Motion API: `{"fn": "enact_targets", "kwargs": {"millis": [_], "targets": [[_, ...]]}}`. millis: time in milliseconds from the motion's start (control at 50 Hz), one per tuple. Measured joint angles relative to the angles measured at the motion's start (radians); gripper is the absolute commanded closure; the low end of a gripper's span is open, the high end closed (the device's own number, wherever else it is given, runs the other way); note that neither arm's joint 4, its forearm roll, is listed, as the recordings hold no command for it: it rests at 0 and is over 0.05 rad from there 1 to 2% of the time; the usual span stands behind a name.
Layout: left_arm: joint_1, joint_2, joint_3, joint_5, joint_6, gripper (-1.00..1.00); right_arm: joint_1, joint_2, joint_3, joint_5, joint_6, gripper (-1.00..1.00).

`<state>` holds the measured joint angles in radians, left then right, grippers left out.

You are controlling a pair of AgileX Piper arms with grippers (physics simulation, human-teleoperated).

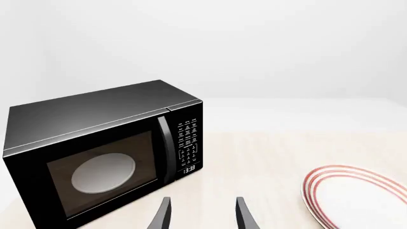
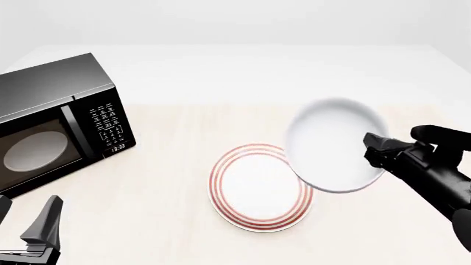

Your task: Put the white bowl to the right of the plate.

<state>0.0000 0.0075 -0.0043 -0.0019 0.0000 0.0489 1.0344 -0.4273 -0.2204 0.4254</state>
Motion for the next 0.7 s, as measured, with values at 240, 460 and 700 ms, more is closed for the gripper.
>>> {"fn": "enact_targets", "kwargs": {"millis": [240, 460, 700], "targets": [[0.000, 0.000, 0.000, 0.000, 0.000, -1.00, -0.117, -0.115, 0.097, 0.006, 0.027, 1.00], [0.000, 0.000, 0.000, 0.000, 0.000, -1.00, -0.210, -0.194, 0.160, 0.018, 0.047, 1.00], [0.000, 0.000, 0.000, 0.000, 0.000, -1.00, -0.297, -0.217, 0.207, 0.002, 0.066, 1.00]]}}
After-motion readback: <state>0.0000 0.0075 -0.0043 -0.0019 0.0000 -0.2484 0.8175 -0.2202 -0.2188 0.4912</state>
